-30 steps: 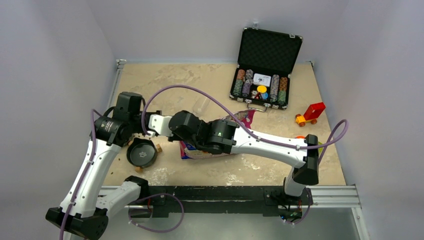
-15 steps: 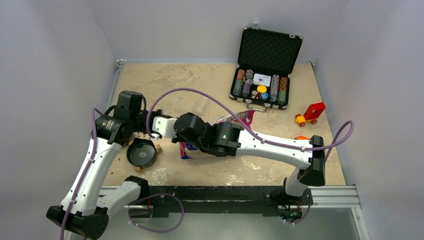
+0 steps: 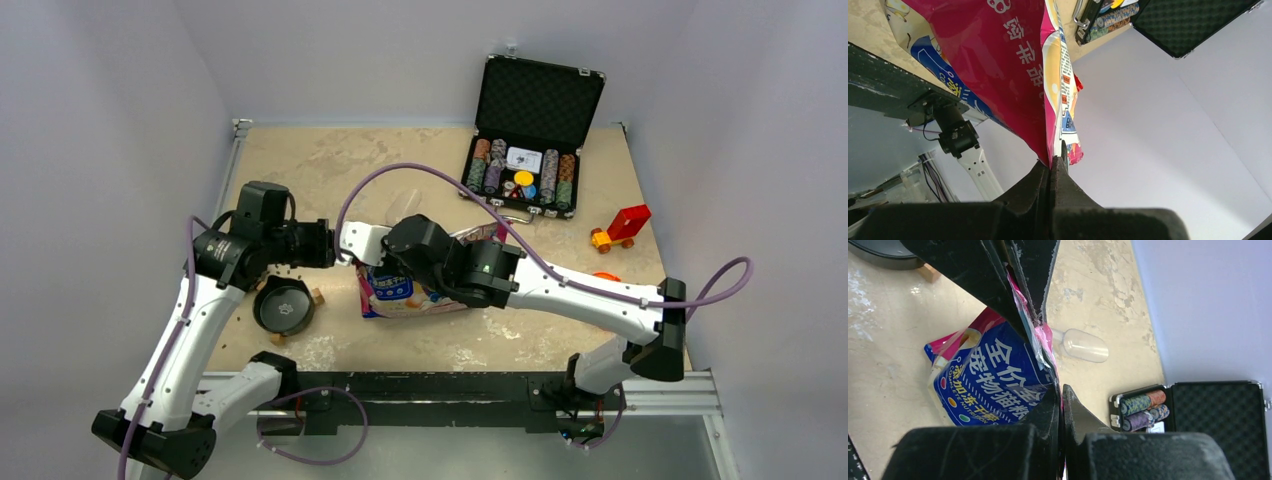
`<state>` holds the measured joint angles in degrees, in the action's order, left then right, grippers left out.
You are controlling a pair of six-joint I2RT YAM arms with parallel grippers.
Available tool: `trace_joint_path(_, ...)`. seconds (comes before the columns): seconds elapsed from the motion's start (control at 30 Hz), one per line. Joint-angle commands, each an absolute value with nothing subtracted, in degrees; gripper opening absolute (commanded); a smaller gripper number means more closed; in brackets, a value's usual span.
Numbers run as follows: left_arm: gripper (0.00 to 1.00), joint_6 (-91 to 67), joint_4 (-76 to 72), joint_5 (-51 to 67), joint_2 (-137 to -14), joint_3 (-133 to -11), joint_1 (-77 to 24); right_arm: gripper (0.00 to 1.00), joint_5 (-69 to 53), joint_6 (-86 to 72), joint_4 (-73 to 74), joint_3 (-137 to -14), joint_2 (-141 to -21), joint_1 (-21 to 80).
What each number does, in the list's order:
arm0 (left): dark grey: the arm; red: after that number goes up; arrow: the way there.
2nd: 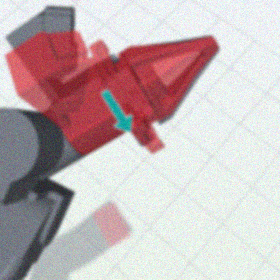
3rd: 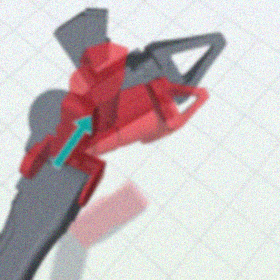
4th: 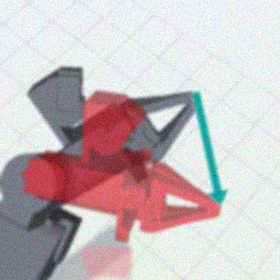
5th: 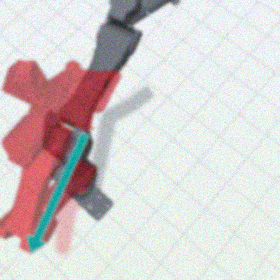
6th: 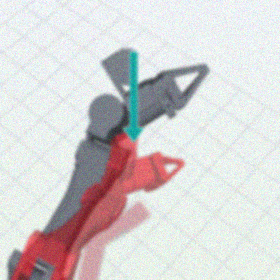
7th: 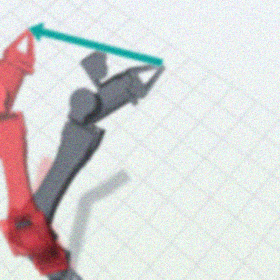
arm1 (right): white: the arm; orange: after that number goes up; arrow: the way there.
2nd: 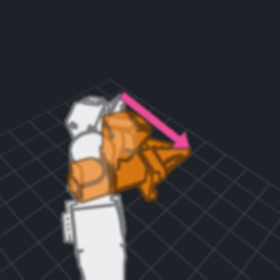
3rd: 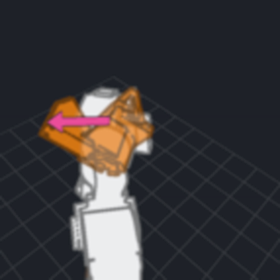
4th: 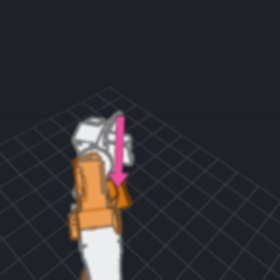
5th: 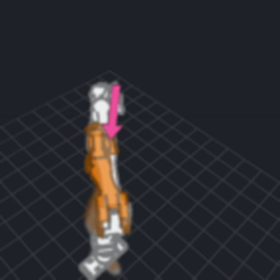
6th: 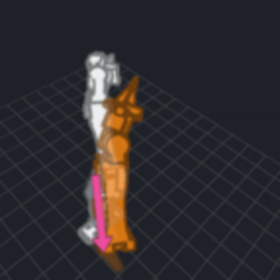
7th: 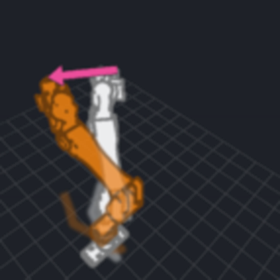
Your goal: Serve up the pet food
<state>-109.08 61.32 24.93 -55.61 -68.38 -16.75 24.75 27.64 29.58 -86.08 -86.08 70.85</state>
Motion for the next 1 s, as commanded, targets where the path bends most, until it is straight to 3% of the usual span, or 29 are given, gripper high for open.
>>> trace_joint_path(0.0, 0.00, -109.8, 62.7, 25.7, -54.7, -69.8, -16.6, 0.00, 34.2, 26.8, 32.8, -84.7, -79.6, 64.8)
trace_joint_path(0.4, 0.00, -110.7, 62.7, 25.2, -55.1, -70.0, -16.6, 0.07, 37.4, 28.7, 31.3, -77.6, -76.1, 63.0)
trace_joint_path(0.53, 0.00, -111.3, 62.6, 24.8, -54.2, -69.1, -16.6, 0.00, 36.7, 28.3, 31.5, -76.8, -75.1, 62.9)
trace_joint_path(0.93, 0.00, -113.3, 63.1, 23.7, -50.1, -66.2, -16.6, 0.00, 36.9, 26.6, 34.1, -76.9, -72.1, 59.4)
trace_joint_path(0.97, 0.00, -113.2, 63.0, 23.8, -50.4, -66.3, -16.6, 0.04, 37.3, 26.6, 34.3, -76.6, -72.0, 59.4)
